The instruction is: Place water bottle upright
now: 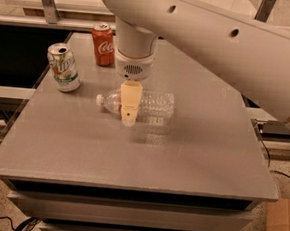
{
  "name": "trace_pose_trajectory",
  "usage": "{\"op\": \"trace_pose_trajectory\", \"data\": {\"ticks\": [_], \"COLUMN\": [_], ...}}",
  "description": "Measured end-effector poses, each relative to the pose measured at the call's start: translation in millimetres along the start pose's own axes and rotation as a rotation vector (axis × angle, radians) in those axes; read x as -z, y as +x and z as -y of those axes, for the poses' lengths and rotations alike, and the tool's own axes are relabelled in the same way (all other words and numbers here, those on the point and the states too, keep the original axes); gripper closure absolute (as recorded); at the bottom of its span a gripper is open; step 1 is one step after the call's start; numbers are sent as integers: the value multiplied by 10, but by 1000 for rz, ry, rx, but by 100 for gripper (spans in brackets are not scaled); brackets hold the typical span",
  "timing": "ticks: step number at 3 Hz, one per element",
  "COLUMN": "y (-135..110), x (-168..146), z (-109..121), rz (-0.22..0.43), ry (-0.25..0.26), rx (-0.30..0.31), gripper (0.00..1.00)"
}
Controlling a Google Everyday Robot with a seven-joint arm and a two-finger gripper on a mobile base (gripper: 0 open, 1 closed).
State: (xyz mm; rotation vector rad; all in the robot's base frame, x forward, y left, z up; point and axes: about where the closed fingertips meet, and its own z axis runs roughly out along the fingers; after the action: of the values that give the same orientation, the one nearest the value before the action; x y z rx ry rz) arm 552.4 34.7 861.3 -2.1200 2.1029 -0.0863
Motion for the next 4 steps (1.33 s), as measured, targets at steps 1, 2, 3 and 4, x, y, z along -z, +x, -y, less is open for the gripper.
{"op": "trace_pose_trajectory", "data": {"ticks": [1, 2, 3, 4], "y": [70, 115, 124, 108], "x": [-82, -140, -162, -124], "z": [25, 42, 58, 79], "rz": [16, 24, 34, 57], "ry": [-6, -13, -22, -25], "rx": [-17, -19, -14, -5], "gripper": [0, 17, 41, 64]}}
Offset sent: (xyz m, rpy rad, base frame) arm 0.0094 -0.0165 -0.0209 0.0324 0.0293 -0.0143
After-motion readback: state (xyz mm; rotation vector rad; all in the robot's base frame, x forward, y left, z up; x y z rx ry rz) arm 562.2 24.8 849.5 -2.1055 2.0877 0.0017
